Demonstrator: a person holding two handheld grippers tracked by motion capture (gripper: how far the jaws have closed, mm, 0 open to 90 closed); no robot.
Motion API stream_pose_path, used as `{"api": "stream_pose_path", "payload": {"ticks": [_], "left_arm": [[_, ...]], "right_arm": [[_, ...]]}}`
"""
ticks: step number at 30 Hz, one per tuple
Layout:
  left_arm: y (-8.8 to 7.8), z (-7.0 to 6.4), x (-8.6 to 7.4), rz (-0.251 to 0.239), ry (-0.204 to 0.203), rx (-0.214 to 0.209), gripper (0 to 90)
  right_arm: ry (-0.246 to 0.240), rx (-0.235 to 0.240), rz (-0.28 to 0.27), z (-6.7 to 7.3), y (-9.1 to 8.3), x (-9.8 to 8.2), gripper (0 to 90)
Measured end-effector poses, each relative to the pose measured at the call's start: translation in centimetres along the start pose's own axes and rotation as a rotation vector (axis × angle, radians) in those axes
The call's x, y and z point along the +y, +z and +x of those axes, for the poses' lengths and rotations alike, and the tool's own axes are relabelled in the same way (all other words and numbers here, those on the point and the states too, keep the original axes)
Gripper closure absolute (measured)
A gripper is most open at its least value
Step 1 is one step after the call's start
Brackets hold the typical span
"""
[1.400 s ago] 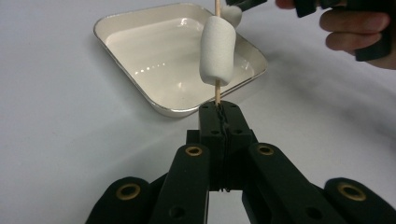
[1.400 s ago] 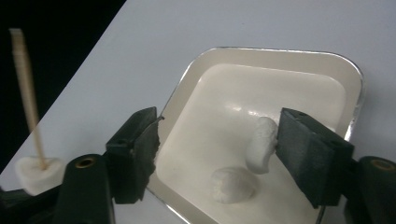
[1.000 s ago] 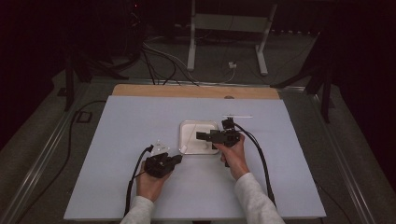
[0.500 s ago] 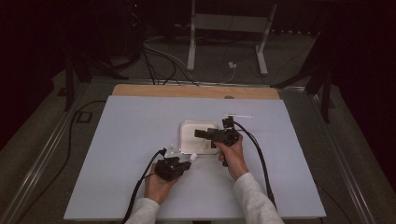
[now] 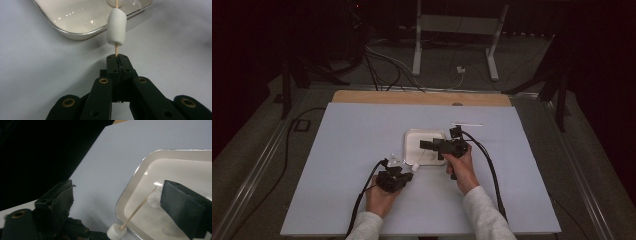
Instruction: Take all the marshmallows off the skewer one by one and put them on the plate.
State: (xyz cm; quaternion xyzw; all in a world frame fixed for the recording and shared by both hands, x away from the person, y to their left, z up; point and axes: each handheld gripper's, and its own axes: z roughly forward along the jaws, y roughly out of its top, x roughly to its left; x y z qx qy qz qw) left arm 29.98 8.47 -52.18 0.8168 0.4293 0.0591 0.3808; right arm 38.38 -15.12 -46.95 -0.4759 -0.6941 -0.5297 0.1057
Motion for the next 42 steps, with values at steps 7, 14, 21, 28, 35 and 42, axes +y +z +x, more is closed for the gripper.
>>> {"api": "stream_pose_path", "payload": {"ticks": [7, 14, 21, 28, 35, 42], "left_arm": [[-1.3, -0.3, 0.2, -0.093, 0.016, -0.055, 90.0], [0.2, -0.6, 0.1, 0.012, 0.033, -0.013, 90.0], [0.0, 0.0, 0.0, 0.01, -0.013, -0.002, 90.0], [0.0, 0.0, 0.1, 0.015, -0.024, -0.001, 90.0], [-0.1, 0.1, 0.0, 0.007, -0.028, -0.001, 90.0], [-1.4, 0.0, 0.3, -0.103, -0.052, -0.051, 90.0]], "right_arm": [[0.005, -0.06, 0.021, -0.8, 0.7, -0.2, 11.0], [0.041, 0.0, 0.004, -0.7, 1.3, -0.3, 11.2], [0.061, 0.029, 0.002, -0.7, 1.0, -0.1, 13.1], [0.072, 0.062, -0.005, -0.5, 0.7, 0.1, 13.6], [0.056, 0.068, -0.008, -0.4, 0.3, 0.2, 14.7], [-0.045, -0.01, 0.099, 0.5, 1.0, -1.1, 15.8]]}}
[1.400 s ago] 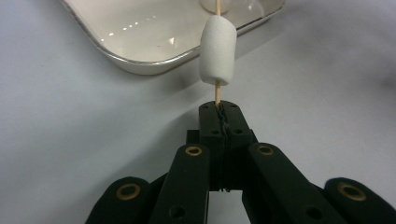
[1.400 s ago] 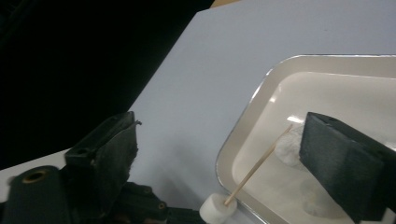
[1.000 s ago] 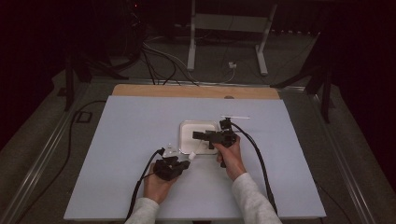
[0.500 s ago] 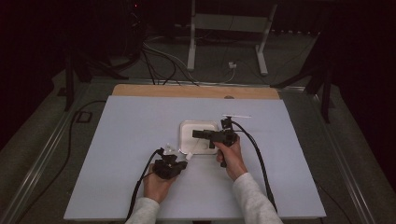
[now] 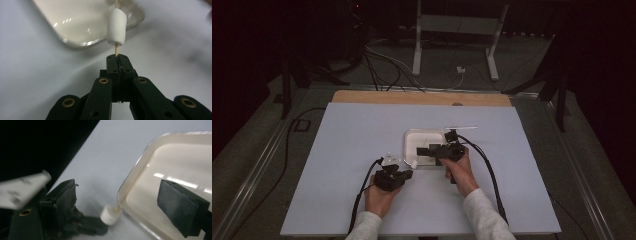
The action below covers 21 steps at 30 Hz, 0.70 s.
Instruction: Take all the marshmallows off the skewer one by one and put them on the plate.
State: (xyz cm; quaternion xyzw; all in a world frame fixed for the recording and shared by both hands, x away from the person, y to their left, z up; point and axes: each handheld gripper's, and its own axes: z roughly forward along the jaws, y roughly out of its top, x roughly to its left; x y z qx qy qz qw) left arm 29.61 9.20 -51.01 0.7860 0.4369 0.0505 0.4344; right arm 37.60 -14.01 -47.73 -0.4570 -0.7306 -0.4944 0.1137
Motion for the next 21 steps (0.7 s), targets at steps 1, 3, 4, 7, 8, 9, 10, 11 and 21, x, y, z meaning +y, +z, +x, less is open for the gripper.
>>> {"api": "stream_pose_path", "payload": {"ticks": [1, 3, 4, 7, 8, 9, 10, 11, 21], "left_arm": [[-0.3, 0.0, 0.1, -0.015, -0.004, -0.003, 90.0], [-0.7, -0.1, 0.3, -0.046, -0.008, -0.006, 90.0], [-0.9, -0.1, 0.4, -0.056, -0.007, -0.003, 90.0], [-1.3, -0.1, 0.5, -0.083, -0.011, -0.004, 90.0], [-1.4, -0.1, 0.5, -0.09, -0.014, -0.005, 90.0], [-1.5, -0.1, 0.5, -0.097, -0.016, -0.007, 90.0], [-1.5, -0.1, 0.5, -0.102, -0.017, -0.007, 90.0], [-1.5, -0.1, 0.6, -0.106, -0.017, -0.006, 90.0], [-1.5, -0.2, 0.5, -0.103, -0.019, -0.002, 90.0]], "right_arm": [[-0.006, -0.001, 0.015, 0.2, 0.2, -0.2, 17.8], [-0.012, -0.004, 0.035, 0.7, 0.7, -0.6, 22.1], [-0.005, 0.005, 0.042, 0.8, 0.9, -0.8, 25.5], [0.025, 0.045, 0.05, 1.0, 1.4, -1.2, 38.5], [0.032, 0.066, 0.058, 1.1, 1.6, -1.3, 42.8], [0.04, 0.077, 0.065, 1.1, 1.8, -1.4, 46.9], [0.044, 0.088, 0.07, 1.2, 1.9, -1.5, 50.5], [0.049, 0.103, 0.074, 1.3, 2.1, -1.6, 54.3], [0.11, 0.131, 0.075, 1.2, 2.7, -1.9, 73.9]]}}
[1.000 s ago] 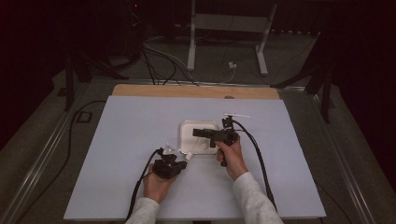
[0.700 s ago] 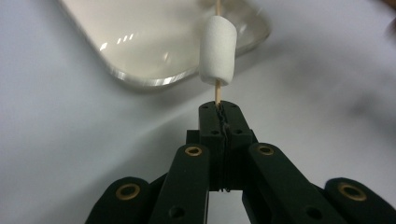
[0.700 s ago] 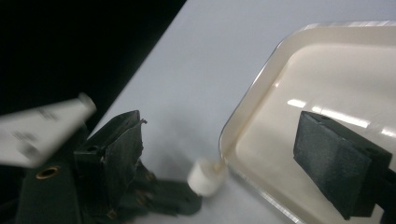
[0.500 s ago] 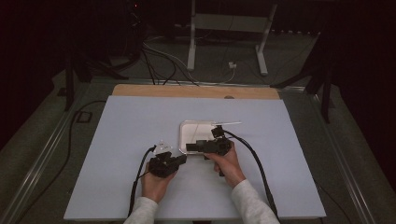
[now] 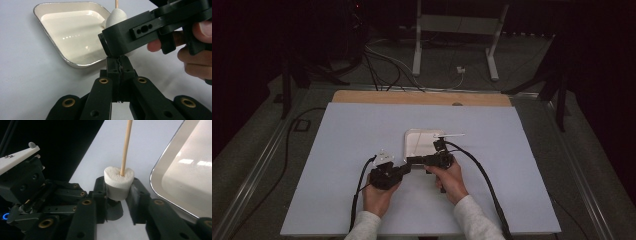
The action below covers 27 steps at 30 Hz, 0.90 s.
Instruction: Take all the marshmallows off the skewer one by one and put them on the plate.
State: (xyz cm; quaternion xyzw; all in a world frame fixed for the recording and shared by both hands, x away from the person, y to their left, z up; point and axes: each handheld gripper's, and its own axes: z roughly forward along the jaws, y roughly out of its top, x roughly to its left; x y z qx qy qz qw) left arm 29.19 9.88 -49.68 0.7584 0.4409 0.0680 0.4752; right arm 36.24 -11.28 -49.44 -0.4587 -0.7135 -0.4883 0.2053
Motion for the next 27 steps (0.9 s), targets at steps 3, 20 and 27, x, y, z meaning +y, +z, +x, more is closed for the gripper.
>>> {"api": "stream_pose_path", "payload": {"ticks": [3, 20, 27], "left_arm": [[0.2, -0.3, 0.0, 0.018, 0.018, 0.019, 90.0], [0.0, -1.0, 0.2, 0.049, 0.101, 0.086, 90.0], [0.1, -1.2, 0.0, 0.085, 0.13, 0.109, 90.0]], "right_arm": [[-0.007, -0.023, -0.009, 0.0, 0.0, -0.1, 77.3], [0.05, -0.02, -0.058, -0.3, -0.8, 0.2, 80.4], [0.07, -0.021, -0.09, -0.5, -1.3, 0.5, 80.7]]}}
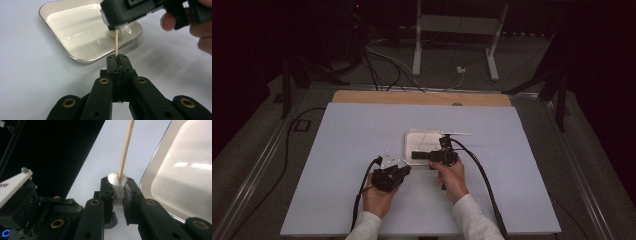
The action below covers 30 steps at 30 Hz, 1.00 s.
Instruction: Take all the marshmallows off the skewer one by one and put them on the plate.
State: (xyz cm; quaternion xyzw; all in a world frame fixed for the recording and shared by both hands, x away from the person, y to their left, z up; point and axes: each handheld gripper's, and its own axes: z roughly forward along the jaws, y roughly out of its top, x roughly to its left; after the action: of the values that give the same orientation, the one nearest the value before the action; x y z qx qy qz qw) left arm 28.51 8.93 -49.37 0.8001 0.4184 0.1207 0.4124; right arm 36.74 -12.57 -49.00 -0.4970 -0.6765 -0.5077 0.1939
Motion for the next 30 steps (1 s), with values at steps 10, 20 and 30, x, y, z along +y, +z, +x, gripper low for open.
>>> {"api": "stream_pose_path", "payload": {"ticks": [10, 20, 30], "left_arm": [[-0.3, -0.4, 0.1, -0.002, 0.028, -0.012, 90.0], [-0.6, 0.5, -1.2, 0.051, 0.021, 0.002, 90.0], [-0.6, 0.7, -0.5, 0.007, -0.023, -0.017, 90.0]], "right_arm": [[0.027, -0.016, -0.054, -0.6, -2.2, 1.9, 80.4], [0.087, -0.048, -0.251, -2.1, -7.6, 4.8, 82.7], [-0.07, -0.179, -0.159, -1.4, -7.5, 5.2, 81.7]]}}
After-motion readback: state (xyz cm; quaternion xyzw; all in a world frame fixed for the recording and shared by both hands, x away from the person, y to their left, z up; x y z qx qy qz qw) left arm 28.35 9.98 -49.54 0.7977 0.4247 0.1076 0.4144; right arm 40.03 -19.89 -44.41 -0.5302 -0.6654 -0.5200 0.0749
